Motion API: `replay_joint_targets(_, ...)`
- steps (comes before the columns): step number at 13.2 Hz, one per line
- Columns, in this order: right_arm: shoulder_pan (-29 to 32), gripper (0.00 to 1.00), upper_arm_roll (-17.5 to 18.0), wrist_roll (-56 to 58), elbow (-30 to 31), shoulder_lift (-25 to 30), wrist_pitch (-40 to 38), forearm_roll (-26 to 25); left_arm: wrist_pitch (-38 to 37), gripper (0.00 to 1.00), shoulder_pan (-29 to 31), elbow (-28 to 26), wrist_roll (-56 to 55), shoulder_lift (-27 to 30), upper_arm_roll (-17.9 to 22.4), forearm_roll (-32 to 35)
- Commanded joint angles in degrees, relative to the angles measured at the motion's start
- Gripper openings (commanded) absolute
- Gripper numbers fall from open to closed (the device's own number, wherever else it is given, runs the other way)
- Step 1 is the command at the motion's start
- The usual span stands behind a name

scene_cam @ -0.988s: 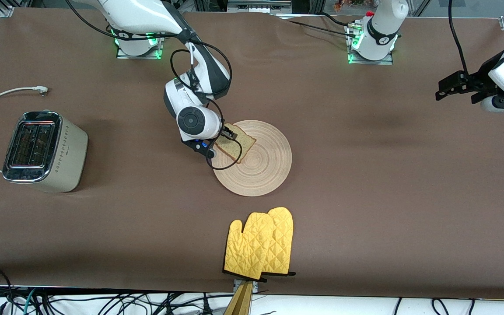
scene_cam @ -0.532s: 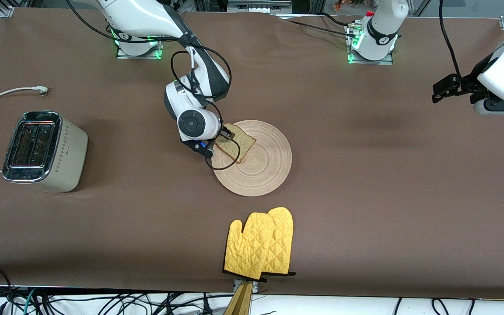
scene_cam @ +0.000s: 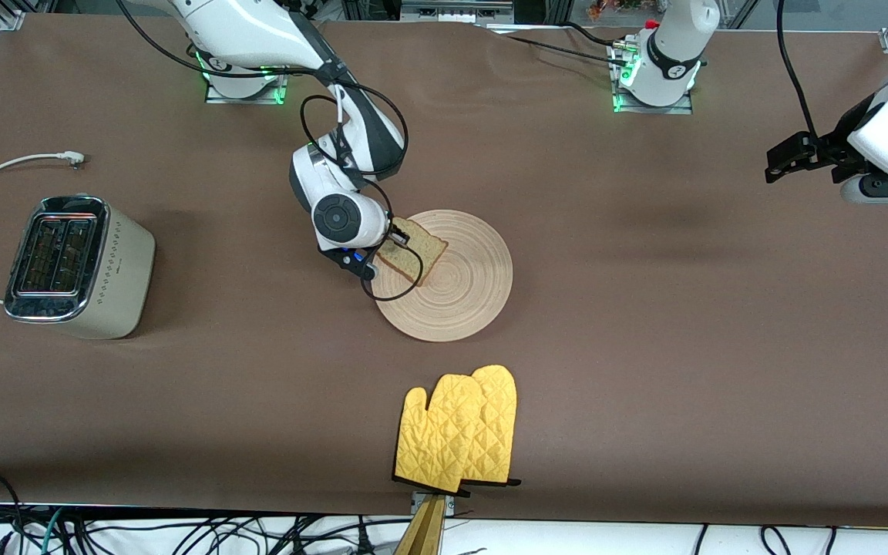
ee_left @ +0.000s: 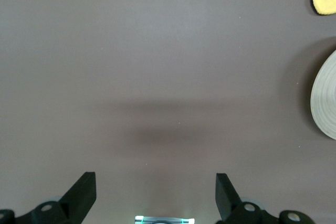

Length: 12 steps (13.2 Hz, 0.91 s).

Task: Move plate and put bread in toaster
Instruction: 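Close the right gripper on the bread slice crust edge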

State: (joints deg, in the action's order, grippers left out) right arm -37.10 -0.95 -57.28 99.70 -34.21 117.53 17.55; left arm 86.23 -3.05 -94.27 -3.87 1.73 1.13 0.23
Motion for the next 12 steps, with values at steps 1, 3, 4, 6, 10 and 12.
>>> replay_joint_targets(1, -0.2, 0.29, -0.2, -0.2, -0.1, -0.8, 0.5, 0.7, -1.4, 1.00, 0.5, 7.0, 0.2, -3.6, 0.1, -0.8)
replay_joint_targets(3, -0.2, 0.27, -0.2, -0.2, -0.2, -0.9, 0.6, 0.7, -1.4, 1.00, 0.7, 8.3, 0.4, -4.5, 0.1, -0.9)
replay_joint_targets(4, -0.2, 0.28, -0.2, -0.2, -0.3, -1.0, 0.6, 0.7, -1.4, 1.00, 0.6, 8.3, 0.5, -4.5, 0.1, -0.8)
replay_joint_targets(6, -0.2, 0.30, -0.2, -0.2, -0.5, -0.9, 0.6, 0.7, -1.4, 1.00, 0.8, 8.3, 0.5, -4.5, 0.1, -0.8)
replay_joint_targets(10, -0.2, 0.54, -0.2, -0.3, -1.2, -0.9, 0.1, 0.6, -1.3, 1.00, 0.6, 8.4, 0.4, -5.6, 0.0, -0.8)
replay_joint_targets(12, -0.1, 0.76, -0.2, -0.3, -1.3, -0.9, 0.2, 0.6, -1.3, 1.00, 0.2, 8.4, 0.4, -5.6, -0.3, -0.1)
